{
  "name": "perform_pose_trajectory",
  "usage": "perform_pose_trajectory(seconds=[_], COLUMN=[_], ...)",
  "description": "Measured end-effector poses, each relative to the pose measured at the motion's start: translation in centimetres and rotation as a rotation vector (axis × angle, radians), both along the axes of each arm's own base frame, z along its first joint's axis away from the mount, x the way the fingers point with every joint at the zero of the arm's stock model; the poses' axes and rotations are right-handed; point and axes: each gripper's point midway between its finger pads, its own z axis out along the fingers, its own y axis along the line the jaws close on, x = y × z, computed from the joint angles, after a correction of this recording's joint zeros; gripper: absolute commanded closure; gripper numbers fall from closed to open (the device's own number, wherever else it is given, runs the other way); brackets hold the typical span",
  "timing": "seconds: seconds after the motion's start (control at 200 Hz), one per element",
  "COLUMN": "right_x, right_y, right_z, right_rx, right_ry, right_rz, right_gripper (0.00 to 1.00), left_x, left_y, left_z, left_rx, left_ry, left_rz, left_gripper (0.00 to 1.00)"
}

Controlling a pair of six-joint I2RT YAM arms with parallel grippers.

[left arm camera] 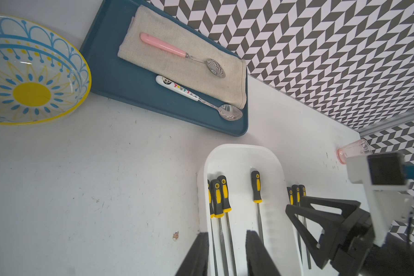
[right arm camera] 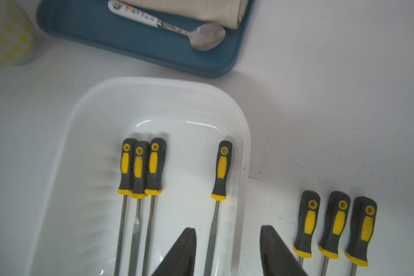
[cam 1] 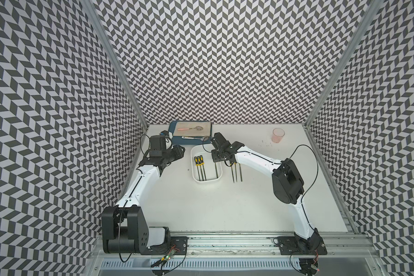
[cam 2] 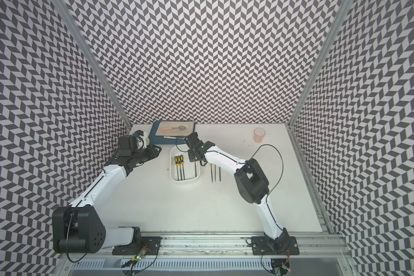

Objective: Take the file tool out of the storage box
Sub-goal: Adjust the storage box at the center of the board.

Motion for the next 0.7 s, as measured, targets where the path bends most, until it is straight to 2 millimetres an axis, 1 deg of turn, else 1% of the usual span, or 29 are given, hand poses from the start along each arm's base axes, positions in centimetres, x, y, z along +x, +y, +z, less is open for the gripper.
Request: perform_pose_trajectory(seconds=[0.07,0.185,0.396,0.441,0.481,0.616,0.701], right_x=[-0.6,-1.0,-1.2,-1.2,-1.2,-1.2,-1.1], right_y=[-0.4,-0.6,-0.7,-0.7,-0.7,-0.7,-0.8], right_z=[-1.1,-1.9,-2.4,-2.4,-2.3,-2.3,-2.3], right_rx=[-0.014,-0.019,-0.020,-0.018,-0.017,-0.014,-0.017], right_ry=[0.026,0.048,0.058,0.059,0.058,0.057,0.053], right_rz=[0.000,-0.003,-0.005,-0.005,-0.004,-0.014,-0.021], right_gripper=[0.55,0.59,0.76,0.81,0.84,0.87,0.87], left_x=[0.0,0.0,0.0,0.0,0.0,0.0,0.0], left_y=[0.0,0.0,-0.2,-0.2,-0.2,-0.2,-0.2], left_z=[0.0,0.0,0.0,0.0,0.0,0.0,0.0], left_rx=[0.000,0.000,0.001,0.001,0.001,0.002,0.002], left_ry=[0.000,0.000,0.000,0.000,0.000,0.000,0.000], left_rz=[0.000,0.000,-0.003,-0.004,-0.004,-0.003,-0.004], left_gripper=[0.68,0.68,0.68,0.68,0.68,0.68,0.68])
